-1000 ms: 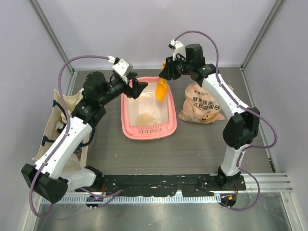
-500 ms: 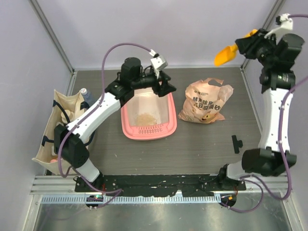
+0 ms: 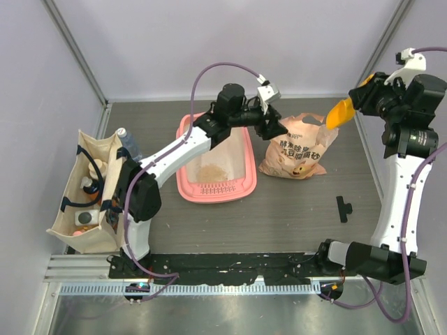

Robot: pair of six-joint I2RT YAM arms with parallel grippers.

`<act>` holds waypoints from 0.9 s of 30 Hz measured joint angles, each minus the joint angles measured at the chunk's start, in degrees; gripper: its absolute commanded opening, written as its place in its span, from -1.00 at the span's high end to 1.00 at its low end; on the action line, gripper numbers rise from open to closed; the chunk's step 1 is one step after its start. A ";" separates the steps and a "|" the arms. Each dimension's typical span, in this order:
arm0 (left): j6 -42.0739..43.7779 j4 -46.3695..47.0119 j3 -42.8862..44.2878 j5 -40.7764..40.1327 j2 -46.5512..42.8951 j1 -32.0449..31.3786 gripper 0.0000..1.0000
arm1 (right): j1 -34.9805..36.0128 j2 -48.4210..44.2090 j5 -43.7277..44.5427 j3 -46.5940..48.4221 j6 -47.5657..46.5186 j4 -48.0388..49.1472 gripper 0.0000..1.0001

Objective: Fill the litter box with clean litter
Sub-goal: 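Scoop the cat litter from the cat litter bag.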

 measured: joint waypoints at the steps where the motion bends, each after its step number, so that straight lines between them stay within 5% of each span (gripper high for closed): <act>1: -0.24 0.13 0.98 -0.31 0.90 -0.13 -0.23 | 0.00 0.55 0.20 -0.61 -0.46 -0.87 0.98; 9: -1.25 1.95 4.17 -3.15 4.09 -0.90 0.09 | 0.00 4.59 0.35 -4.57 -3.17 -6.99 0.98; 16: -0.66 2.54 4.68 -3.82 5.03 -1.18 1.00 | 0.11 4.83 -1.07 -8.72 -3.78 -5.05 0.98; 27: 1.64 2.12 5.22 -3.69 5.25 -1.20 1.00 | 4.13 3.82 -1.14 -24.37 -3.82 6.03 0.97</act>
